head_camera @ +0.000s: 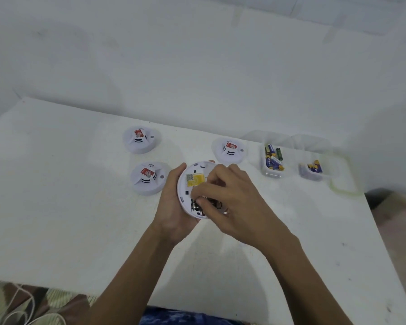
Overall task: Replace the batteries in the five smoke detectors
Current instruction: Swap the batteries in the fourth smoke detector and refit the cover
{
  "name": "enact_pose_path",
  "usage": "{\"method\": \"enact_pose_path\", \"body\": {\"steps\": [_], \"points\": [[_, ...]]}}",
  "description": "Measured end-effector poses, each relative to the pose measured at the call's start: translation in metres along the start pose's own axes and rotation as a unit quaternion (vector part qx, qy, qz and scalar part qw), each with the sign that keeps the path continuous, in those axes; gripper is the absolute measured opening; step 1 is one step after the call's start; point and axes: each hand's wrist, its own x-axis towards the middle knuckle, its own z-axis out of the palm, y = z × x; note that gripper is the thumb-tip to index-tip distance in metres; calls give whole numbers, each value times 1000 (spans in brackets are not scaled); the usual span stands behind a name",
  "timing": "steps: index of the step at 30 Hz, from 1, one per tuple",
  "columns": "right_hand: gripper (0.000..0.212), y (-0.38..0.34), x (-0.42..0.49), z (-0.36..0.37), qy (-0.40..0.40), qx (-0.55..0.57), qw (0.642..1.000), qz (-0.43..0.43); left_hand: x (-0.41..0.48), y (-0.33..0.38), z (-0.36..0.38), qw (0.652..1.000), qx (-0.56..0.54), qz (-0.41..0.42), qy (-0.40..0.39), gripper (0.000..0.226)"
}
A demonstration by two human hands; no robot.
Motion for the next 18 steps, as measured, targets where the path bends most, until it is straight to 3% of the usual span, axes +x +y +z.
{"method": "enact_pose_path", "body": {"steps": [13,18], "points": [[12,7,16,-8,-97,-62,990,-78,0,-1,0,998,59,17,13,42],[10,7,20,-9,-109,-33,990,-84,5,-1,-3,996,82,10,35,47]]}}
